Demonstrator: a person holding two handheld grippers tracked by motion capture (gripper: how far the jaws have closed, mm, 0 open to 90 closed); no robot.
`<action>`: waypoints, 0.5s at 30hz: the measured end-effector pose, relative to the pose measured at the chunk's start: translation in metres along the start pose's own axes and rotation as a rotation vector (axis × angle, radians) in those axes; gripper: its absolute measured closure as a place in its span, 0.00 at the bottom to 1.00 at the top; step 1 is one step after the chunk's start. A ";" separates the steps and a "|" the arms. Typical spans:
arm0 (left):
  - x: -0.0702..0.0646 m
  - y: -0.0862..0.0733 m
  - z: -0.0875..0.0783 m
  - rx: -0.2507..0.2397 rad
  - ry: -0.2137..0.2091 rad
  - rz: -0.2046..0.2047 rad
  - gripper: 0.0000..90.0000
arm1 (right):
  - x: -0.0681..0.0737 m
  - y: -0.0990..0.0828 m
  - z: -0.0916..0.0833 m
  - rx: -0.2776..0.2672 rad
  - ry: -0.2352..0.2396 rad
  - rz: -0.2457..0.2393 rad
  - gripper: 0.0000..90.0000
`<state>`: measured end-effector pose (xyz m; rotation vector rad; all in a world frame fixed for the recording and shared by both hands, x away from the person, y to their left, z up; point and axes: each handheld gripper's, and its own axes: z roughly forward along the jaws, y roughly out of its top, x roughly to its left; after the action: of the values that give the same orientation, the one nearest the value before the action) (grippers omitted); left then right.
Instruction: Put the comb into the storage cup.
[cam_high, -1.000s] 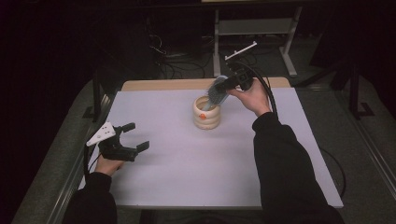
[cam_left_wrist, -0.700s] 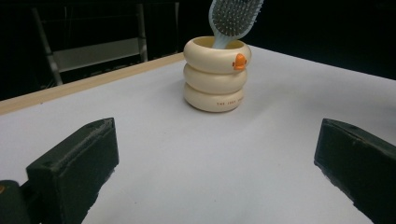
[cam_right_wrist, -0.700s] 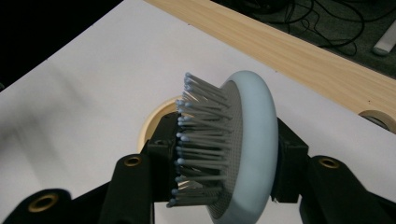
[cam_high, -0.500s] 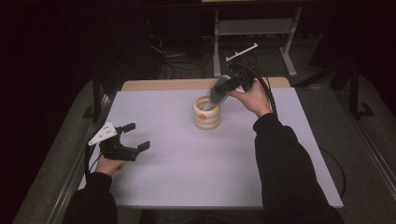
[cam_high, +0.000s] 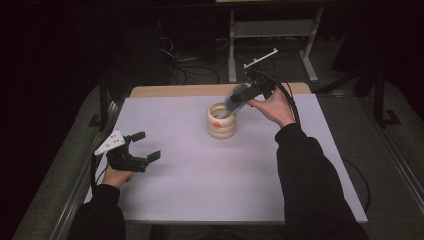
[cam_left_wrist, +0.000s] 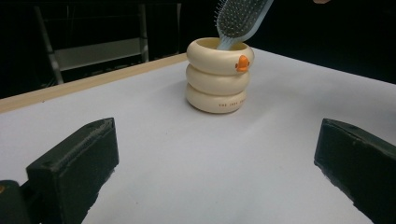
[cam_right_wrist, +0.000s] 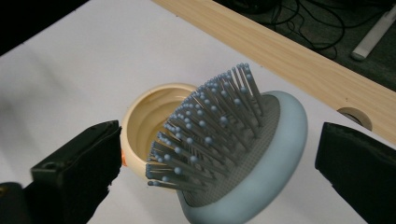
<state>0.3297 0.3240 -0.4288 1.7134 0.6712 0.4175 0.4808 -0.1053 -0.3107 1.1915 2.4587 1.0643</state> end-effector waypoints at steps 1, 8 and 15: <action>0.000 0.000 0.000 0.000 0.000 -0.001 0.00 | -0.001 -0.001 -0.001 -0.005 0.001 0.001 0.00; 0.000 -0.001 0.000 0.001 -0.002 -0.003 0.00 | -0.006 -0.010 -0.010 -0.060 0.036 0.007 0.00; 0.001 -0.001 0.000 0.005 0.002 -0.005 0.00 | -0.011 -0.023 -0.024 -0.114 0.067 0.013 0.00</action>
<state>0.3297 0.3248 -0.4298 1.7154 0.6788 0.4147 0.4627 -0.1357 -0.3103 1.1573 2.4058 1.2493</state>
